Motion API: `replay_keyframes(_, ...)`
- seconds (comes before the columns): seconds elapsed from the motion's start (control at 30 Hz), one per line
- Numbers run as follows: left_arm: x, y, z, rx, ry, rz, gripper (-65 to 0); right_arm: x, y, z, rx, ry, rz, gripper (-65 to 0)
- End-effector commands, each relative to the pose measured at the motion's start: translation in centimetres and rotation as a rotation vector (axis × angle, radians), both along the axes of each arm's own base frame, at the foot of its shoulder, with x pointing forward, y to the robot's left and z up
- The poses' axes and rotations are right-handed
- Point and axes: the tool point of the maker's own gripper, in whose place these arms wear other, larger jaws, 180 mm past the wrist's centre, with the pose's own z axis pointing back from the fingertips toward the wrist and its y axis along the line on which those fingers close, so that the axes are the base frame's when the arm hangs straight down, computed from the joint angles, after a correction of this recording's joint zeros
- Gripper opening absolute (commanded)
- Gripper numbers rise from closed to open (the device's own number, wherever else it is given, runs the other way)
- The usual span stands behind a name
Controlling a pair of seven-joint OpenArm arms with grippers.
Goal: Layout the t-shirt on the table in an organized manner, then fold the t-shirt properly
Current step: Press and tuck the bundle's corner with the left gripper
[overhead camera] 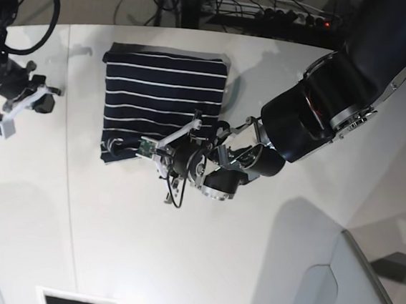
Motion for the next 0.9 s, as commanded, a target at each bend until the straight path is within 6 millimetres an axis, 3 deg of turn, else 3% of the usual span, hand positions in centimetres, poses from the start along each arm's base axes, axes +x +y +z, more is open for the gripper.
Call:
replay_keyframes(0.0,1.0,-0.2,0.9,-0.001,-0.020,-0.007,-65.0,0.8,-0.5,0.9,-0.008,-0.039,-0.002,-64.8)
replay_keyframes(0.87,1.3,1.9,-0.1,0.090,-0.034,0.024,-65.0,0.9,-0.5,1.0,-0.008,-0.043,-0.002,-64.8)
